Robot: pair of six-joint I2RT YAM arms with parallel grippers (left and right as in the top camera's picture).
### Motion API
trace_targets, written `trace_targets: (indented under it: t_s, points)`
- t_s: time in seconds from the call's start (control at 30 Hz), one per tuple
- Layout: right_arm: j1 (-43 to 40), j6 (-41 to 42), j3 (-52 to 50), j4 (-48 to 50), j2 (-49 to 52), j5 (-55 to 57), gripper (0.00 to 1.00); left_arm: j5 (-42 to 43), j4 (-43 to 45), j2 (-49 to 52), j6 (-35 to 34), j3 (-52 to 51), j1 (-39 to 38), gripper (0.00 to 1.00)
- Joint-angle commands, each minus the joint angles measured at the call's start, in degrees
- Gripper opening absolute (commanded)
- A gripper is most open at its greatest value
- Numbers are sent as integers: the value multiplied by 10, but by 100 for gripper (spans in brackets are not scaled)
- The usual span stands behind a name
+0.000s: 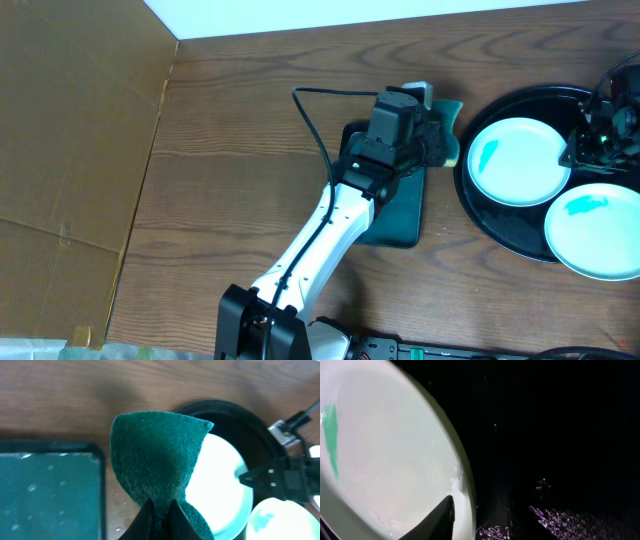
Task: Clean dirty plates on tray and stack at the side
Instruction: 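Bring the sponge to the second plate and scrub its green smear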
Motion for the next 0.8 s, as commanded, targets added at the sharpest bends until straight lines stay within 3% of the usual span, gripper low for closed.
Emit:
trace_targets:
  t_s: [0.0,0.17,0.57,0.77]
  points:
    - [5,40,-9,-1,4,41,22,1,15,15,5,0,-13,7]
    - [6,56,-9,20,4,71,1,1,31,49,-44,0,-28,8]
    - [16,35,-9,58,4,66,1,26,137,72,-88,0,-97,7]
    - [18,35,-9,59,4,66,1,-63,161,96,-157,0,-138,7]
